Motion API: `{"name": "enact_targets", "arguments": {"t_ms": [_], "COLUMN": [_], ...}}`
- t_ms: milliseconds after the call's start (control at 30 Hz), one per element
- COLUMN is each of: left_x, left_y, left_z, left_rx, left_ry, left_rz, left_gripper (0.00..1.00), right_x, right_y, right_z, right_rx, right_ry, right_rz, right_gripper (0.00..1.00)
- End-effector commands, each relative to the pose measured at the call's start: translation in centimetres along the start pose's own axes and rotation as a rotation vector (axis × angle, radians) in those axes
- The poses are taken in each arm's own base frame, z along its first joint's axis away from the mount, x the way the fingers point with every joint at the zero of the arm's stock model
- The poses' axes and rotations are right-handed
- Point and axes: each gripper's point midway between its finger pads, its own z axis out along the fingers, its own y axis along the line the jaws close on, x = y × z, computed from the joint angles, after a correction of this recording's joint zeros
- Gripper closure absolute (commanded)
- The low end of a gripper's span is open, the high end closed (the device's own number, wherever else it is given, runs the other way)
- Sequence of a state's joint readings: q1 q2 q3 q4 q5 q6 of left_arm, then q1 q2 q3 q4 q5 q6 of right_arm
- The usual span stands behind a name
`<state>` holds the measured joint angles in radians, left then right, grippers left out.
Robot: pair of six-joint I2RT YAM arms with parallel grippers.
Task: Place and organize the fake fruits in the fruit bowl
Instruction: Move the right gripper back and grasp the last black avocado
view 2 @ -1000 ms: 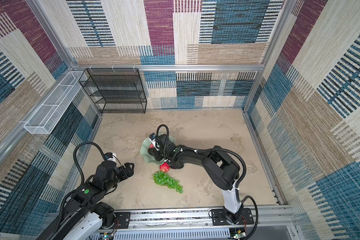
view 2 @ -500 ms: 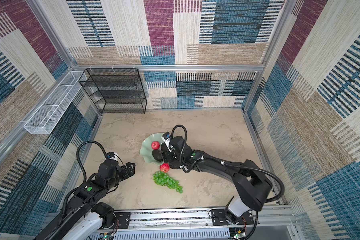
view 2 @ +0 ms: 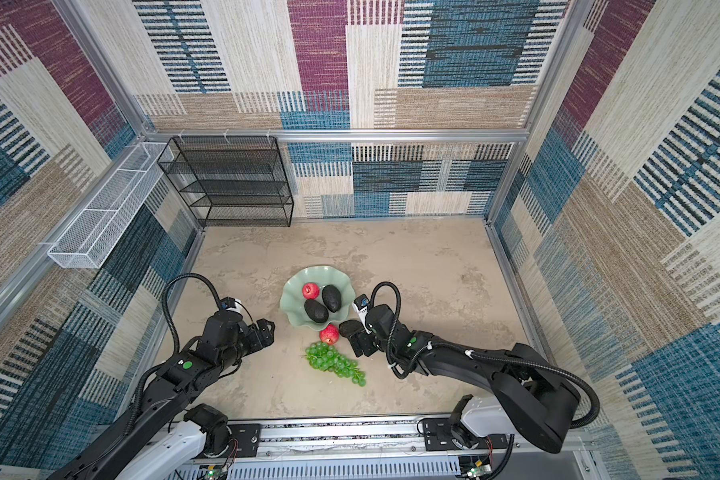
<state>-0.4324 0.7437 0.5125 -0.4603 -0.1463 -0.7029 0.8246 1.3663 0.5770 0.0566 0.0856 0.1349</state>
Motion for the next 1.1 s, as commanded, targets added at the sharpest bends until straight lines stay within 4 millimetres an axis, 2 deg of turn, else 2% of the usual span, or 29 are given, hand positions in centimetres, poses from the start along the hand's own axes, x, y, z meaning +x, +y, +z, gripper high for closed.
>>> {"name": "enact_targets", "arguments": {"t_ms": [0,233,400,533,700,833,900,967,1067], "left_x": [-0.5,-0.5,-0.8,-0.9,-1.1,-1.2,-1.2,-1.1,-1.1], "left_y": [-0.7,-0.5,-0.5,-0.4,-0.2,-0.2,-0.2,-0.3,-0.3], "left_z": [-0.2,-0.6,-0.7,-0.7,-0.5,-0.2,-0.1,0.0,-0.2], "left_rx": [0.037,0.043,0.036,0.029,0.018,0.015,0.015,0.018,0.02], "left_ry": [-0.017,-0.026,-0.029,-0.034,-0.042,-0.039,-0.036,-0.032,-0.029], "left_rz": [-0.007,-0.025,-0.02,-0.021,-0.018,-0.011,-0.01,-0.009,-0.014], "left_gripper": [0.11,0.1,0.1,0.11,0.11,0.11,0.1,0.11,0.11], "right_x": [-1.9,-0.6,0.8,2.1,2.1,-1.2,-3.4,-5.7,-9.2], "right_y": [0.5,-0.1,-0.4,-1.0,-1.6,-1.9,-2.1,-1.9,-0.7], "right_z": [1.3,4.0,4.3,2.5,-1.8,-5.2,-6.1,-6.1,-4.6], "right_rx": [-0.009,0.003,0.01,0.029,0.036,0.043,0.064,0.072,0.045], "right_ry": [-0.053,-0.002,0.033,0.047,-0.007,-0.117,-0.157,-0.18,-0.196], "right_rz": [-0.036,-0.038,-0.013,0.042,0.141,0.165,0.143,0.11,0.051], "right_gripper": [0.09,0.12,0.37,0.47,0.52,0.53,0.53,0.53,0.53]}}
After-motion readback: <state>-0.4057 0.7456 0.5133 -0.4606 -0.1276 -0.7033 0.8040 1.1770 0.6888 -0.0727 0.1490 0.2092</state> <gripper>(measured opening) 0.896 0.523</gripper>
